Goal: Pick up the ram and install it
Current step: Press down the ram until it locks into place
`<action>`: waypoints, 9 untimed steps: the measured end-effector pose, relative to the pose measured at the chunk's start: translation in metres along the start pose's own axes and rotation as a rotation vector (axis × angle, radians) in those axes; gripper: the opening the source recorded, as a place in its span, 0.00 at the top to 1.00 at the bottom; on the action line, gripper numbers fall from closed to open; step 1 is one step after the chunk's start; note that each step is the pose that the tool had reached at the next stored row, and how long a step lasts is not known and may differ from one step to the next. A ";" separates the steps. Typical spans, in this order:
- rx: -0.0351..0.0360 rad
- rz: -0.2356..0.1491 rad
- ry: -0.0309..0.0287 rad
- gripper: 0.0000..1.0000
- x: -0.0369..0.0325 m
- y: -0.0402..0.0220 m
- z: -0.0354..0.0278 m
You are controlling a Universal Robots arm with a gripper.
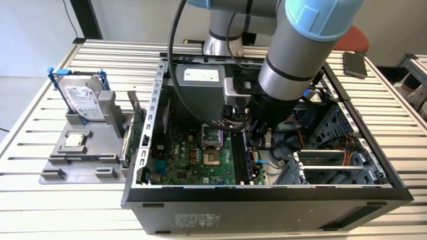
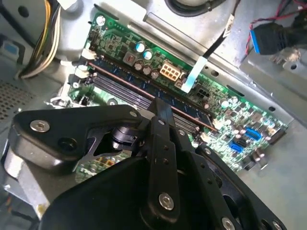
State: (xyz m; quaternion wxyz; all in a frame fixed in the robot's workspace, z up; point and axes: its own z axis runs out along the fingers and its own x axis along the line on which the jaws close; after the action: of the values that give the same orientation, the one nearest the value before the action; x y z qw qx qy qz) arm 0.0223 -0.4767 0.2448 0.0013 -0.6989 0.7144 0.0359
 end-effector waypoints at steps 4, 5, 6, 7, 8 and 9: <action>-0.0016 -0.033 0.0009 1.00 0.0000 -0.0003 0.0002; -0.0019 -0.039 0.0008 1.00 0.0000 -0.0003 0.0003; -0.0021 -0.044 0.0010 1.00 0.0000 -0.0003 0.0003; -0.0022 -0.045 0.0010 1.00 0.0000 -0.0003 0.0003; -0.0022 -0.046 0.0010 1.00 0.0000 -0.0003 0.0003; -0.0022 -0.046 0.0011 1.00 0.0000 -0.0003 0.0003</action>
State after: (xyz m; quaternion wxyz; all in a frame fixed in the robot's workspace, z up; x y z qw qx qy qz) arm 0.0226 -0.4767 0.2444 0.0010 -0.7150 0.6982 0.0362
